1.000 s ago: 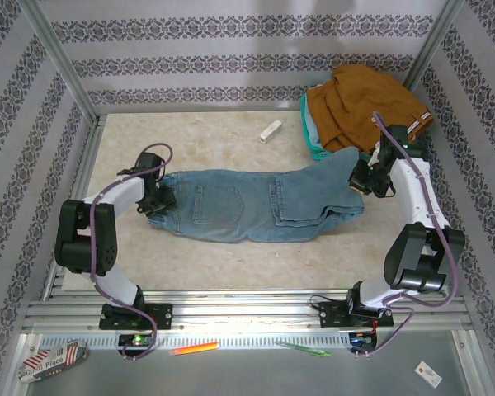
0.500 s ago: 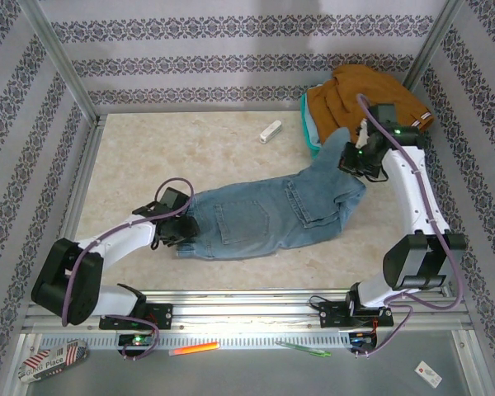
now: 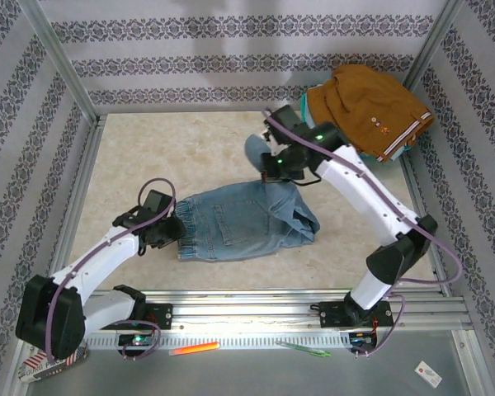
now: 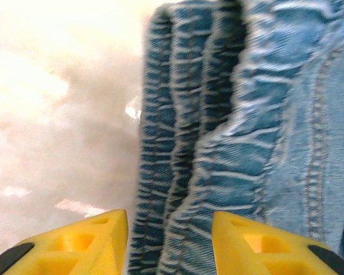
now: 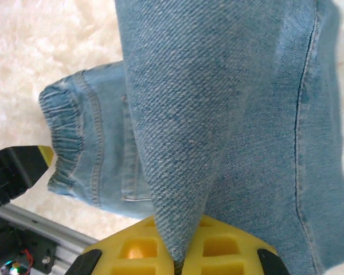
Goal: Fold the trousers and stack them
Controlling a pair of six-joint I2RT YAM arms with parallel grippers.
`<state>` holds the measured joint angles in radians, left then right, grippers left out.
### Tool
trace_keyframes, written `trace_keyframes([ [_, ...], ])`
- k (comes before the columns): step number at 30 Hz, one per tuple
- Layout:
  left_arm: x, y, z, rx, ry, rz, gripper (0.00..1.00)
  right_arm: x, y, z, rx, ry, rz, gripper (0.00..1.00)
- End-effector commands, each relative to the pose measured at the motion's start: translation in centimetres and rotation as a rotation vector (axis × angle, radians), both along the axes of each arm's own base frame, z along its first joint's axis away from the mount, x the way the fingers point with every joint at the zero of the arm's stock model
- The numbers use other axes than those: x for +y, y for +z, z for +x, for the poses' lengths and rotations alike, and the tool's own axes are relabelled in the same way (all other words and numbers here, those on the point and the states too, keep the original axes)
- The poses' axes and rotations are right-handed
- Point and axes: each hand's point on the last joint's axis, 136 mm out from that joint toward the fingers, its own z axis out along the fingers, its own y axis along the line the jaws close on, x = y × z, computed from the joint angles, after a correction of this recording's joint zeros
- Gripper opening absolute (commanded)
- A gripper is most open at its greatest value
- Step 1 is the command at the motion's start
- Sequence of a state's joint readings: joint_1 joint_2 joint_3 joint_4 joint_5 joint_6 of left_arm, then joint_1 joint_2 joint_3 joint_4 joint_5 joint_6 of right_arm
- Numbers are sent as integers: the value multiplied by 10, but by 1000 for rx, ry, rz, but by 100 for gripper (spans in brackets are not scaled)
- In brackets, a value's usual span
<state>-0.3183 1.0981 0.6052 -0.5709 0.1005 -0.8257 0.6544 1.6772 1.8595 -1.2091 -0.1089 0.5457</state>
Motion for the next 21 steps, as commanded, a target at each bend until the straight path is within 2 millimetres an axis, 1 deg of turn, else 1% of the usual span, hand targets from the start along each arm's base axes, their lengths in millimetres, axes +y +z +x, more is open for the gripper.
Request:
trace_keyframes([
  [1,-6,-16,-6,24,-4,-67,29,32,7,11,-23,-71,65,0],
  [4,-18,-33,-8,56,-28,-123,12,65,2,10,-20,-52,93,0],
  [7,-23,-40,-7,53,-44,-145,3,91,-12,5,4,-34,83,0],
  [10,-26,-41,-7,40,-69,-159,0,121,-24,0,13,-32,97,0],
  [13,-31,-43,-7,36,-86,-181,0,148,-39,-5,25,-30,96,0],
  [18,-33,-50,-10,42,-90,-199,0,184,-67,-13,62,-31,94,0],
  [21,-32,-50,-12,43,-88,-200,0,200,-82,-19,78,-30,85,0],
])
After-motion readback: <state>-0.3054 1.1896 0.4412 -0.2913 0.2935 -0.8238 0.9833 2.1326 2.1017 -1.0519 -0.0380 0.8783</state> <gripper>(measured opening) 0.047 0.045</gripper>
